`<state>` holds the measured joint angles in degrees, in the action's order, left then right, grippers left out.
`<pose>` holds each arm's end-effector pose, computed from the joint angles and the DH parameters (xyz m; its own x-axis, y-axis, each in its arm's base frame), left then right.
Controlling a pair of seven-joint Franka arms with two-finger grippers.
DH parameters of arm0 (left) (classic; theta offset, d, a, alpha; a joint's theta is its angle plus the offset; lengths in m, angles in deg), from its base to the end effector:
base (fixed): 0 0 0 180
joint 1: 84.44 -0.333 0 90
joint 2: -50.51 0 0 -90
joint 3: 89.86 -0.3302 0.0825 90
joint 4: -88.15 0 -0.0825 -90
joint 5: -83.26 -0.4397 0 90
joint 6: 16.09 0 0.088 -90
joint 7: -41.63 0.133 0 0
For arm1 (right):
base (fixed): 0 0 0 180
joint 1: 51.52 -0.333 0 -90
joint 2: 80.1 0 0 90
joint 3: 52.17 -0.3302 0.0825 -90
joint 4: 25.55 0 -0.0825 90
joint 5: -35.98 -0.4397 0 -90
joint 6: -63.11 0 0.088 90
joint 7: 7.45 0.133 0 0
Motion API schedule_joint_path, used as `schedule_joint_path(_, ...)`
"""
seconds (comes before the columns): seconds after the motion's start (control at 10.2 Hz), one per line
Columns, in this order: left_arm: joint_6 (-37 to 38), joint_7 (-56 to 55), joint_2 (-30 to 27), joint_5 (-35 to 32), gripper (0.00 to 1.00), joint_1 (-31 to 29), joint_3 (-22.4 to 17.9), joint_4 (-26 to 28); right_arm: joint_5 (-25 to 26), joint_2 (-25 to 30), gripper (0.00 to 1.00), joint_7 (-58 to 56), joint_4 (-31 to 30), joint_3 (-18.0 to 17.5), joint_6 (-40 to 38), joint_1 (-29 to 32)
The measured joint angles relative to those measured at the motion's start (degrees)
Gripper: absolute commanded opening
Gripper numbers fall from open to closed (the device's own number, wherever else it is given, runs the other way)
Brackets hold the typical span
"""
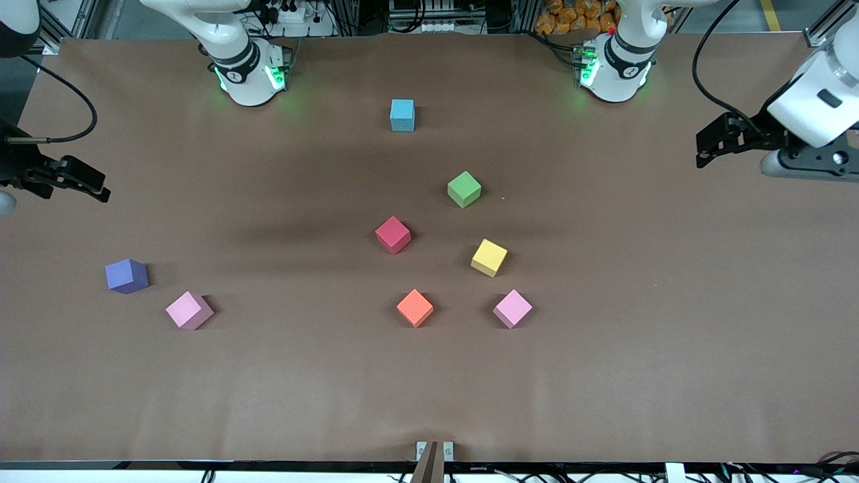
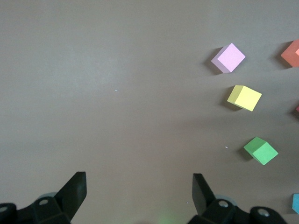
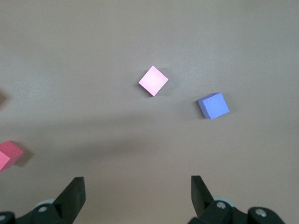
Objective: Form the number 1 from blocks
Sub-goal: 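Reach the right gripper to the red cube while the left gripper reaches pink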
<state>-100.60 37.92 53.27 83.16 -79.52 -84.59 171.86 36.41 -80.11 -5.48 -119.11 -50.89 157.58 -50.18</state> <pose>0.6060 -0.1073 0.6325 0.9931 -0.1126 -0.0341 -0.1127 -0.9936 0.0005 0.6159 -0.0291 0.5865 0.9967 -0.0794 0.0160 -0.0796 -0.9968 0.0069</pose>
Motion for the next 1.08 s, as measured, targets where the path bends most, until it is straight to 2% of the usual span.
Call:
schedule_joint_path(0.2,-0.91,-2.77,2.91,0.15,1.0,0.98,0.27,0.4,0.0,0.01,1.0,0.0,-0.5,-0.2,0.0,0.43)
schedule_joint_path(0.49,-7.68,-14.53,11.18,0.24,1.0,5.58,1.02,0.69,-0.18,0.01,1.0,-0.01,-3.28,-0.48,0.15,0.5)
schedule_joint_path(0.69,-13.82,-23.83,17.32,0.24,1.0,9.01,1.12,0.65,-0.44,-0.06,1.0,-0.02,-5.74,-2.49,0.77,0.52)
schedule_joint_path(1.08,-25.69,-41.04,26.7,0.24,1.0,12.26,1.11,0.45,-0.58,-0.88,1.0,0.32,-9.9,-7.01,4.52,-0.11)
